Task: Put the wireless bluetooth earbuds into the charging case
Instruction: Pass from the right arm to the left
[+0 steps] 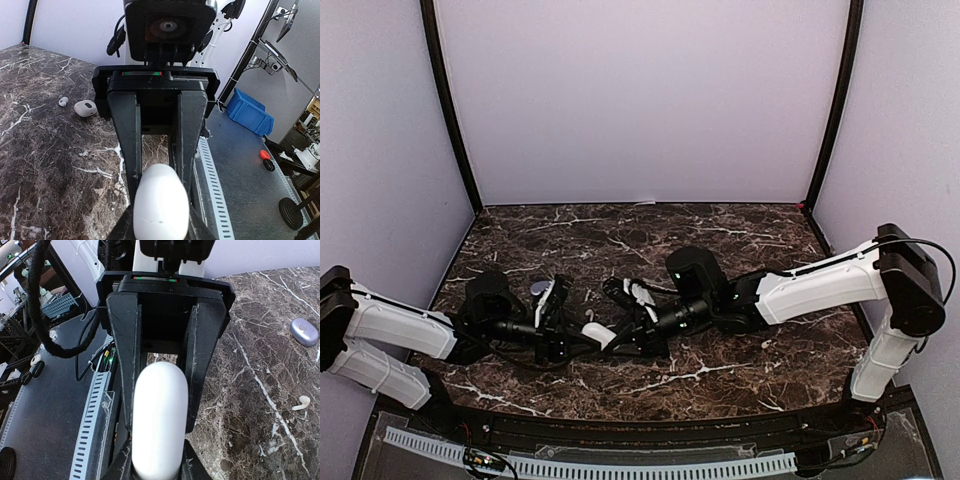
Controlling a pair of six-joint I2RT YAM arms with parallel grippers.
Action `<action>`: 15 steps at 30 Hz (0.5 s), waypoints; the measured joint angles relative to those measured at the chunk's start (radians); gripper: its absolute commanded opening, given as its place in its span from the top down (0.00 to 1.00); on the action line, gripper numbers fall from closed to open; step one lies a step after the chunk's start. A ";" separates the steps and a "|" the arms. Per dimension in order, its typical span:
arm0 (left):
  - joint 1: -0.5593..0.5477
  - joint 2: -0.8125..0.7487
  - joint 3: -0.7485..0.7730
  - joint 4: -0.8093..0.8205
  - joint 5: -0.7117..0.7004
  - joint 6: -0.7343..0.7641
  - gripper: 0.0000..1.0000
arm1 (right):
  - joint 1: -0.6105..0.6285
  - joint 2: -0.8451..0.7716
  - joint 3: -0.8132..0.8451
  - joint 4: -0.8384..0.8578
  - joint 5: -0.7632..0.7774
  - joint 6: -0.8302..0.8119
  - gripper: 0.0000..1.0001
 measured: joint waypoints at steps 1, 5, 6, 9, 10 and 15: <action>0.000 0.000 0.000 -0.003 -0.003 0.000 0.69 | 0.001 0.000 0.000 0.000 0.005 -0.002 0.91; 0.000 0.000 0.000 -0.023 -0.011 0.001 0.69 | 0.002 0.000 0.000 -0.004 0.020 -0.012 0.91; 0.000 0.000 0.000 -0.028 -0.012 0.001 0.70 | 0.002 0.000 0.000 -0.005 0.022 -0.014 0.90; 0.000 0.000 0.000 -0.030 -0.014 0.002 0.74 | 0.002 0.000 0.000 -0.006 0.023 -0.016 0.88; 0.000 0.000 0.000 -0.031 -0.014 0.002 0.75 | 0.002 0.000 0.000 -0.007 0.023 -0.015 0.87; 0.000 0.000 0.000 -0.031 -0.014 0.010 0.66 | 0.002 0.000 0.000 -0.009 0.023 -0.015 0.86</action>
